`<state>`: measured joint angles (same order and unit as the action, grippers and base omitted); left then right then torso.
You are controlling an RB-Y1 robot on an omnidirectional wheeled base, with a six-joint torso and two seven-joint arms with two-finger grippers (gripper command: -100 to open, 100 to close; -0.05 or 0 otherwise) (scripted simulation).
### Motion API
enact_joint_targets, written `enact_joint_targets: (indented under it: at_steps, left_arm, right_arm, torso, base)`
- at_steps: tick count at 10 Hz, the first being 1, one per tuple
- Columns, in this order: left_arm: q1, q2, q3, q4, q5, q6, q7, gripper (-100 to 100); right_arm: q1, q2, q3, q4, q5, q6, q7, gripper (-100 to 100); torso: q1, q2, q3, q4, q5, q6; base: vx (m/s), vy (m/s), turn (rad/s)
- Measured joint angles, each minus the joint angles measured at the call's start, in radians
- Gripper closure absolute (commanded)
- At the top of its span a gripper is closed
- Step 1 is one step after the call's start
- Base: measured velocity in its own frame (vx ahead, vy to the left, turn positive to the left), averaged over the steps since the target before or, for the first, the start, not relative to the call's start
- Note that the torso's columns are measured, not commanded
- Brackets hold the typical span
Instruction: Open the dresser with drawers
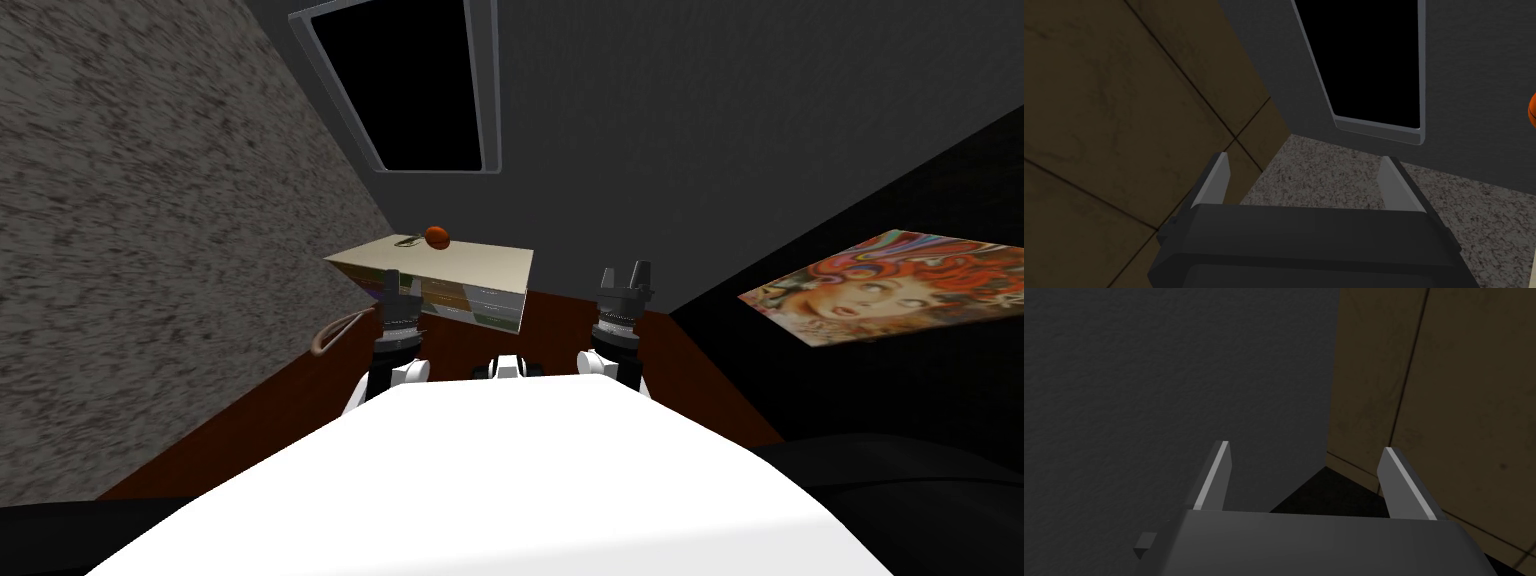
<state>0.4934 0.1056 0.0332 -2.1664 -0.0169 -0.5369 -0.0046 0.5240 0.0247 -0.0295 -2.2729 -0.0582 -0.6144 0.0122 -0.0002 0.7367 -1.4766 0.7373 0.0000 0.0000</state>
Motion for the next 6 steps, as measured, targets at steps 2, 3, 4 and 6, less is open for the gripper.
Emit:
enact_joint_targets:
  at_steps: [2,3,4,6]
  left_arm:
    - [-0.007,0.013,-0.009,0.048,-0.006,-0.018,-0.010,-100]
    - [-0.016,0.025,-0.005,0.083,-0.004,-0.033,-0.009,-100]
    - [-0.025,0.030,-0.008,0.123,-0.006,-0.052,-0.013,-100]
    - [-0.031,0.036,-0.019,0.185,-0.013,-0.077,-0.024,-100]
  right_arm:
    - [0.000,0.000,0.000,0.000,0.000,0.000,0.000,0]
    - [0.000,0.000,0.000,0.000,0.000,0.000,0.000,0]
    - [0.000,0.000,0.000,0.000,0.000,0.000,0.000,0]
    - [0.000,0.000,0.000,0.000,0.000,0.000,0.000,0]
  torso:
    - [0.000,0.002,0.001,0.001,0.000,0.000]
    - [0.000,0.001,0.001,0.001,0.000,0.000]
    - [0.000,0.001,0.000,0.001,0.000,0.000]
    - [0.000,0.001,0.000,0.001,0.000,0.000]
  base:
    - [0.080,0.006,-0.043]
    - [0.089,0.006,-0.041]
    - [0.088,0.005,-0.043]
    - [0.102,0.001,-0.043]
